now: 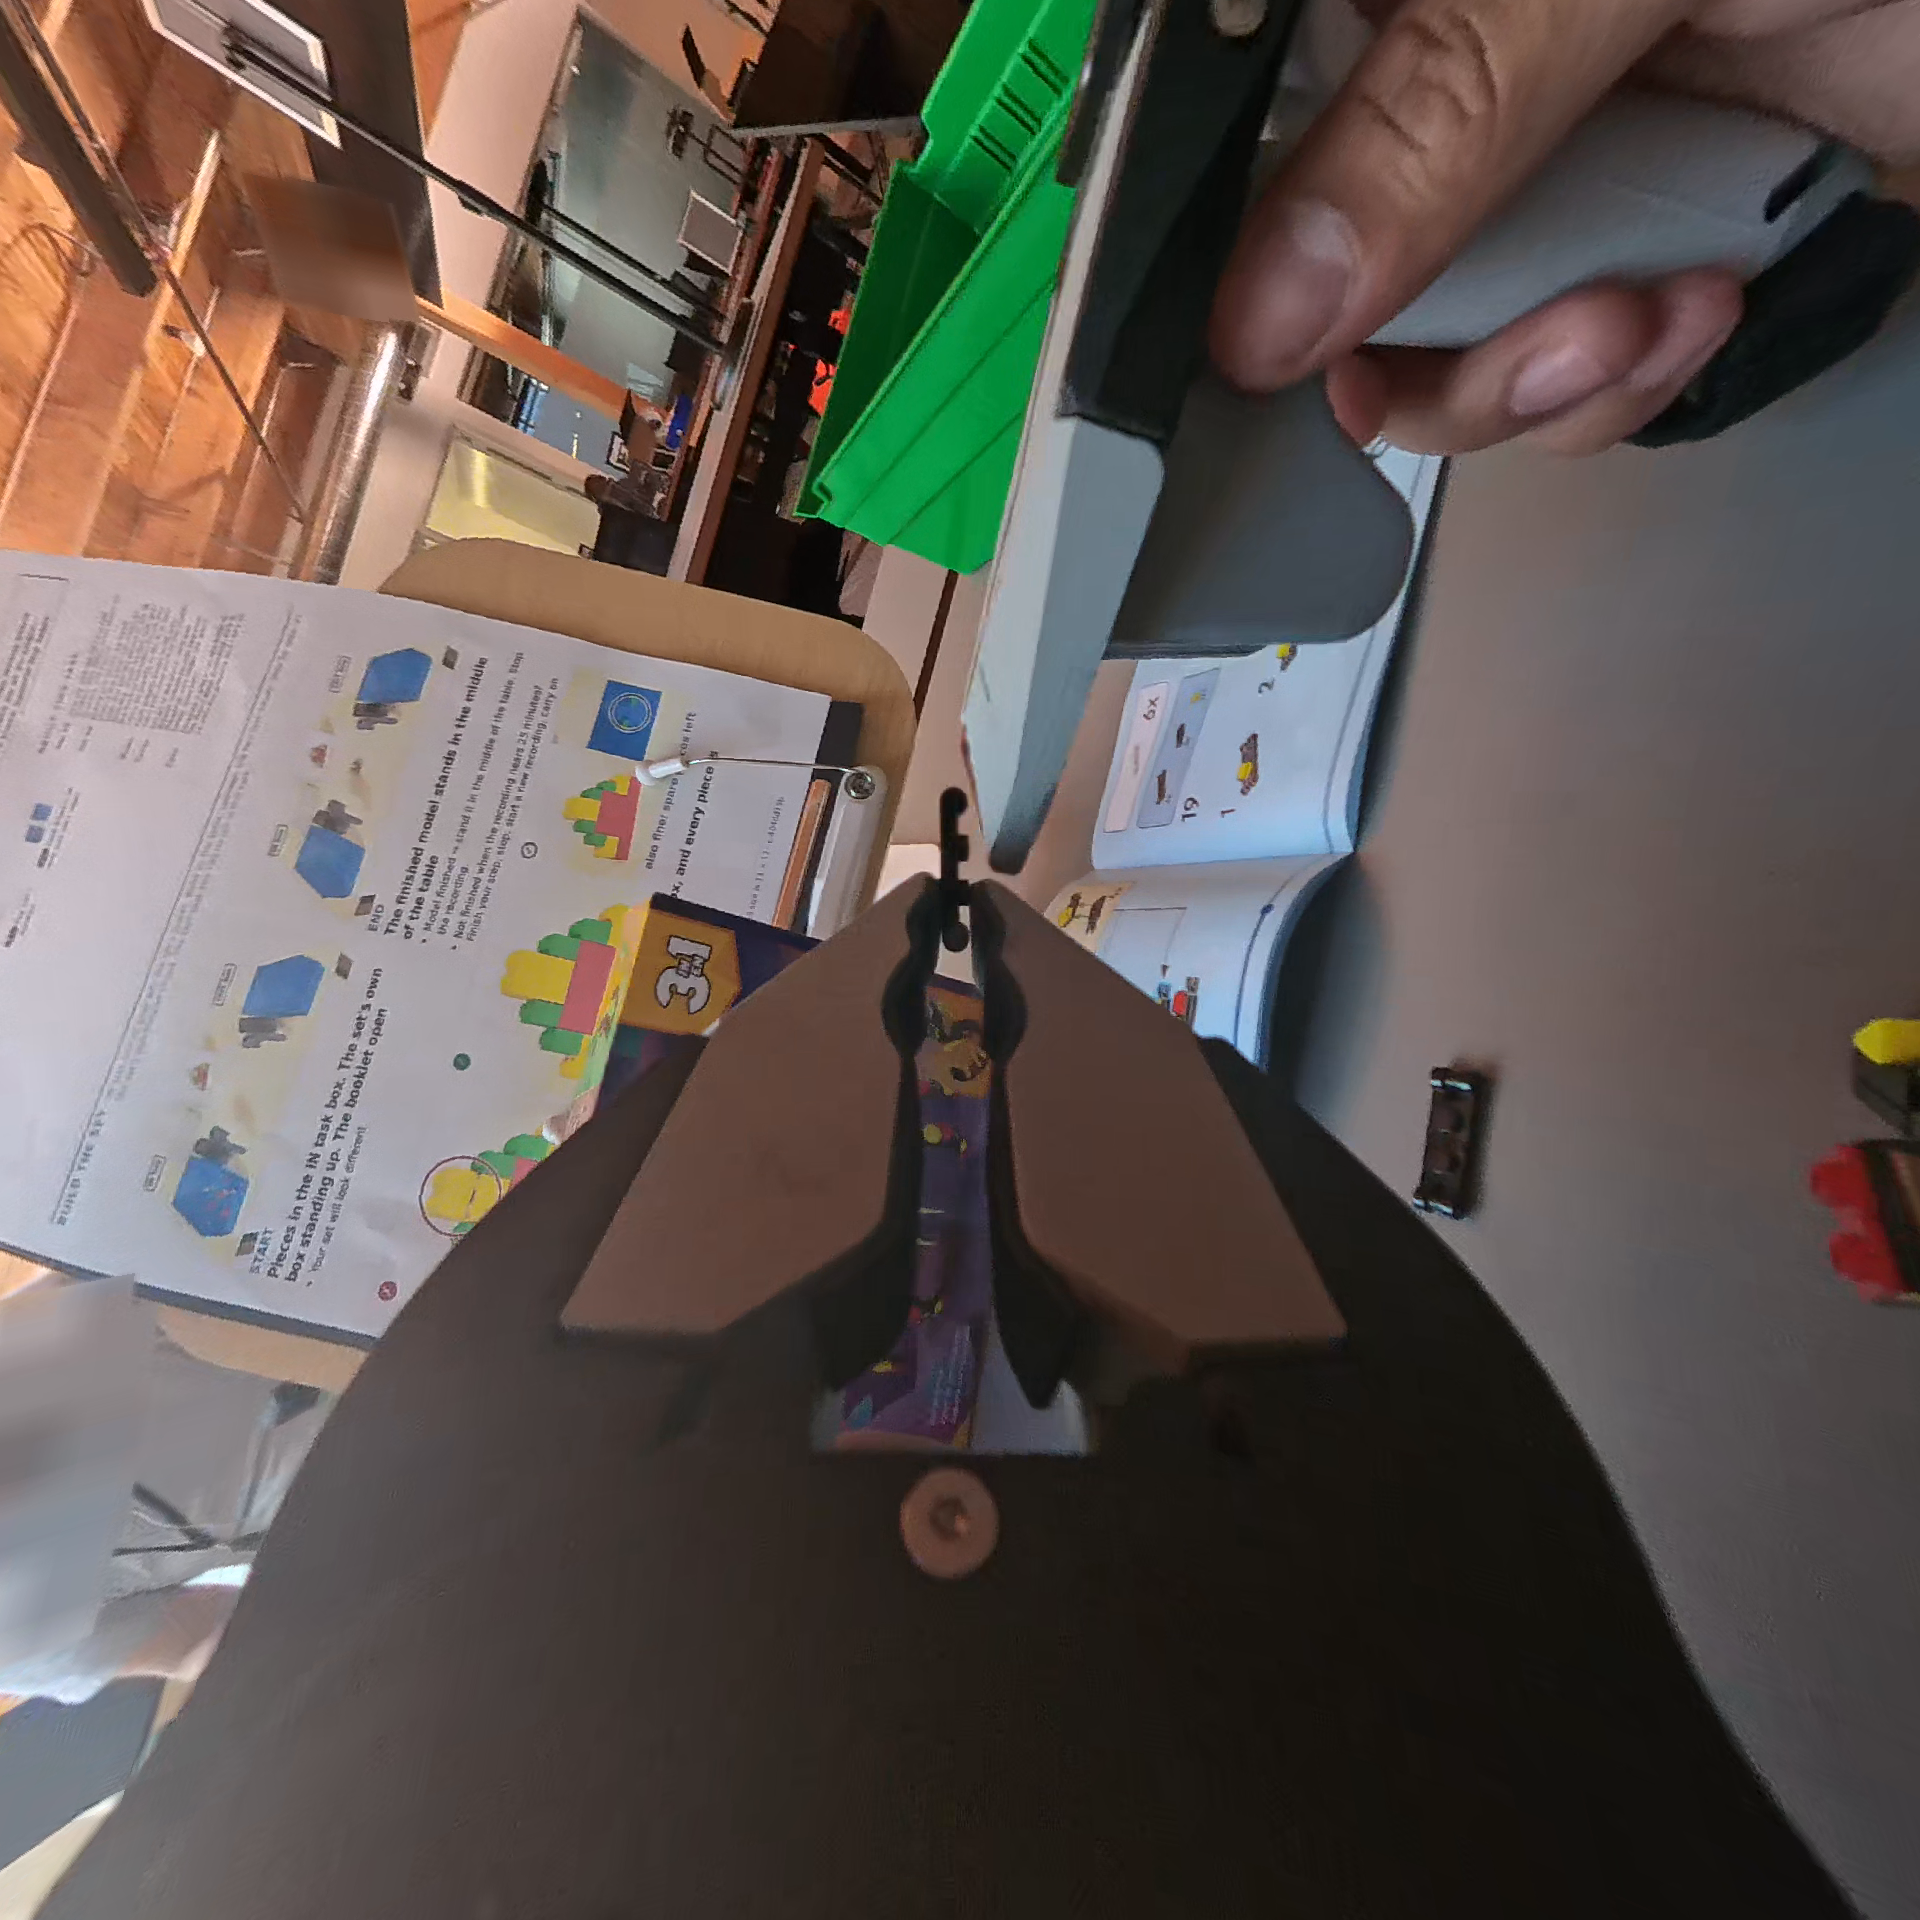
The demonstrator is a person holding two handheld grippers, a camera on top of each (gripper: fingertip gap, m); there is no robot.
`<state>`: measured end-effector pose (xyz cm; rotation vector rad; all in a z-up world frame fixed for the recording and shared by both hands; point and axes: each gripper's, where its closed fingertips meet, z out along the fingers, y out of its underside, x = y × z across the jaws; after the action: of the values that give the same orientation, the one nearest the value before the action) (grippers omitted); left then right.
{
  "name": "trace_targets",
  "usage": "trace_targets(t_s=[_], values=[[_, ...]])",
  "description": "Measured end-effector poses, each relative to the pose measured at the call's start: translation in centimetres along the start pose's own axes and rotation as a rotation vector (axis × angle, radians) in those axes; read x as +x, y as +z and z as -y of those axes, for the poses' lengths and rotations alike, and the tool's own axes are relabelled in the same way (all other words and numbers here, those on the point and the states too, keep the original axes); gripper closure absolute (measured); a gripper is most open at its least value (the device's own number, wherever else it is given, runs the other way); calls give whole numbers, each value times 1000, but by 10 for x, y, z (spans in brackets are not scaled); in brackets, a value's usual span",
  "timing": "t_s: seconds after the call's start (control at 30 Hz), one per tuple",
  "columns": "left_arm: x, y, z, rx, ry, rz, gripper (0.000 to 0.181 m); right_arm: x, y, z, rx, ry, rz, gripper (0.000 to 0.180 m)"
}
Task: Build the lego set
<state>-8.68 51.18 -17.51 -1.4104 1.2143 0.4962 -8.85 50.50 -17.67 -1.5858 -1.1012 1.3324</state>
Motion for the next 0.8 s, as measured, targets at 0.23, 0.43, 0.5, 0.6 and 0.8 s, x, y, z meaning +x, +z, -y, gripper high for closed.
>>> trace_targets(t_s=[0.23,0.43,0.5,0.6,0.8], values=[[-10,-6,8,41,-18,58,178,-8,-6,14,89,40,65,156],[-7,-7,15,60,8,64,178,-11,-10,22,149,82,113,166],[-7,-8,15,63,10,68,178,-13,-11,23,152,88,135,169],[-9,-8,15,64,0,72,178,-12,-11,23,151,74,119,167],[-7,-7,14,57,-5,62,178,-14,-11,23,148,66,127,173]])
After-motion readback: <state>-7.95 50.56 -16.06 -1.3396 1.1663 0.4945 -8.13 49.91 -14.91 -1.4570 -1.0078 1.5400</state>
